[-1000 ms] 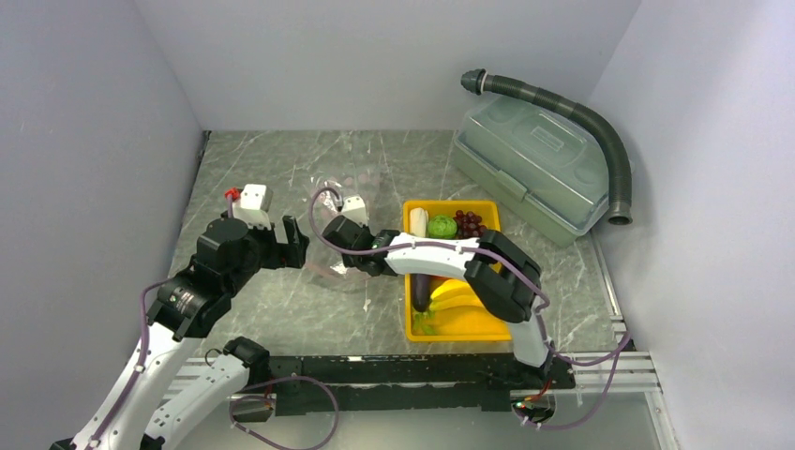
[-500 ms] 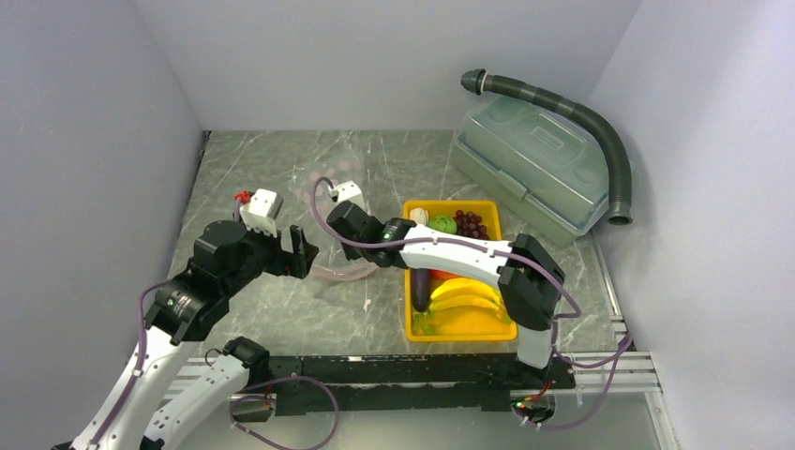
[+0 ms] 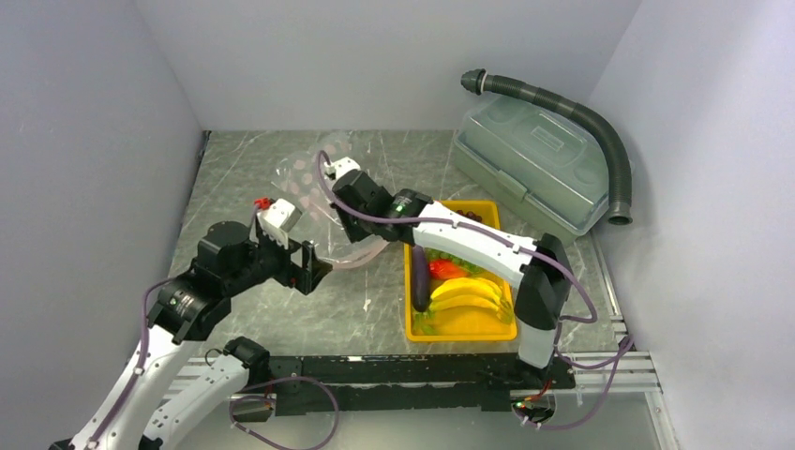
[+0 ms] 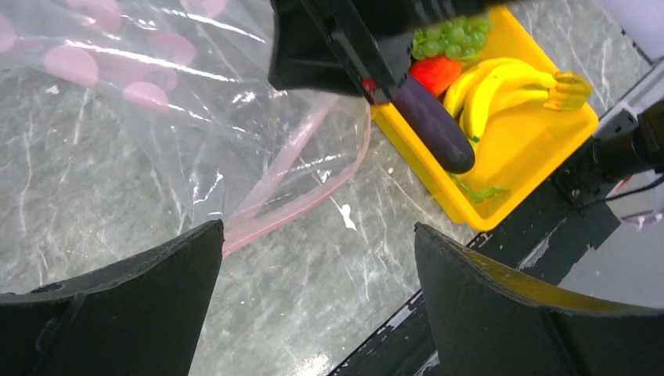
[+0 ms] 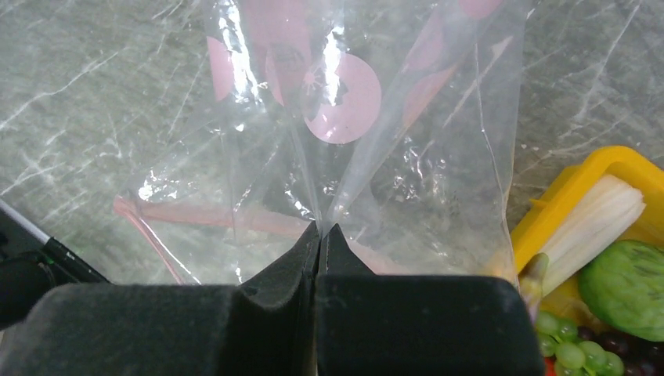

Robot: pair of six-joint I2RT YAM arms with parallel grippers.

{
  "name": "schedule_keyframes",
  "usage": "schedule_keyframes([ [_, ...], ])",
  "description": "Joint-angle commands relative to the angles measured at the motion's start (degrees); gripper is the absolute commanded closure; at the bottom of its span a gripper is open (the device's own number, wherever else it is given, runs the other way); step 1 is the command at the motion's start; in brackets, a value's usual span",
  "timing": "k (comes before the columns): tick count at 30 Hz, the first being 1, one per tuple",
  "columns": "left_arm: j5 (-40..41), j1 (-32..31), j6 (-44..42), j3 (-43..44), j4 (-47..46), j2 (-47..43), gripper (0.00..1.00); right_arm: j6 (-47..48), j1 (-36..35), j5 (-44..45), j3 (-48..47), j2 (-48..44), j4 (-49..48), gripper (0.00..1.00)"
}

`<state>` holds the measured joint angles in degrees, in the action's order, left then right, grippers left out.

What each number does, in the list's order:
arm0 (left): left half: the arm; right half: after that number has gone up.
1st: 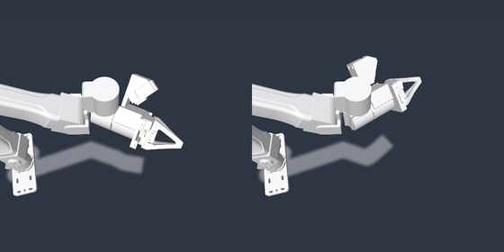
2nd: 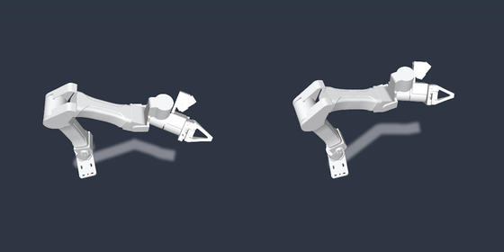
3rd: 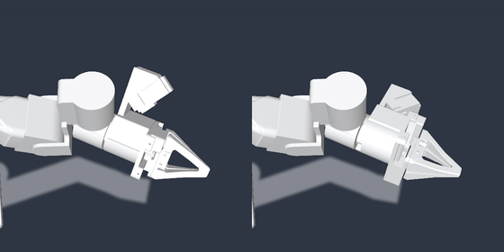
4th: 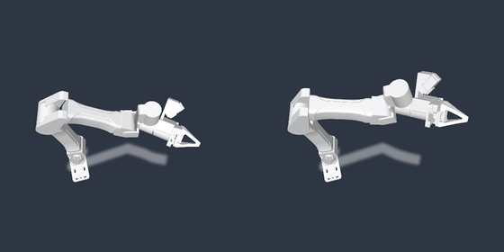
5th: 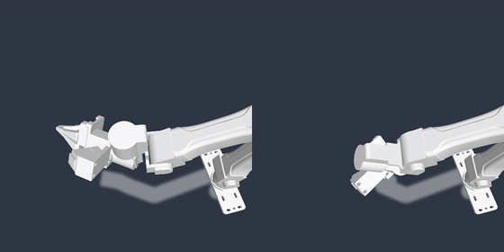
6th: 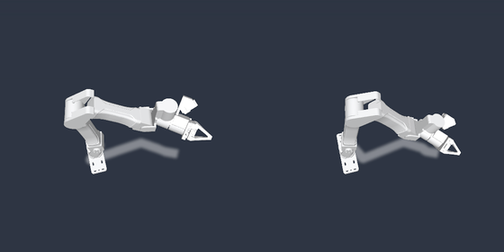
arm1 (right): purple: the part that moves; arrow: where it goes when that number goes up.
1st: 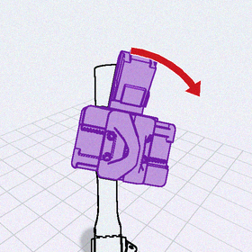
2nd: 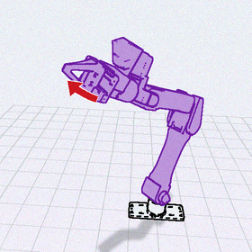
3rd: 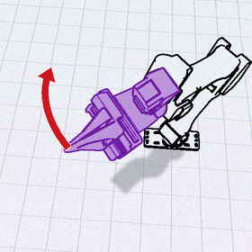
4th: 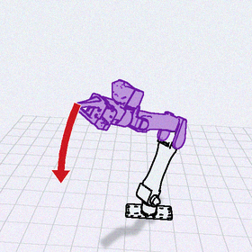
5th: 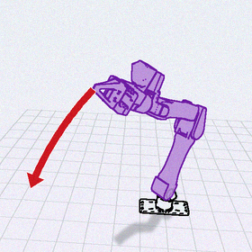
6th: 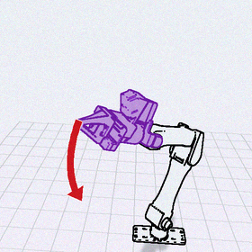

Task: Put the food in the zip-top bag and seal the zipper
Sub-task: Pick up the zipper food storage bag at the center of the board, then open the zipper of the food storage bag at the center of the board.

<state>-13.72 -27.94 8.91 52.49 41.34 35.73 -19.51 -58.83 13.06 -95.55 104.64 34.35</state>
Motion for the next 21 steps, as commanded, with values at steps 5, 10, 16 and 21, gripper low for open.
schedule_keyframes([
  [5, 9.38, -12.09, -5.87, 2.85, -0.9, 6.03, 0.04, 1.53, 5.55, -12.38, -6.37, -3.26, 9.27, 1.0],
  [10, 23.11, -22.6, -9.25, 5.86, 0.46, 11.46, 0.06, 1.33, 7.31, -16.72, -9.32, -1.73, 11.78, 1.0],
  [16, 26.53, -24.99, -14.88, 7.81, -1.28, 14.09, 0.05, 0.3, 10.15, -23.17, -11.93, 0.15, 13.34, 1.0],
  [21, 33.11, -28.21, -18.88, 6.92, -4.84, 15.45, 0.06, 0.56, 11.09, -25.82, -15.0, 2.06, 15.96, 1.0],
])
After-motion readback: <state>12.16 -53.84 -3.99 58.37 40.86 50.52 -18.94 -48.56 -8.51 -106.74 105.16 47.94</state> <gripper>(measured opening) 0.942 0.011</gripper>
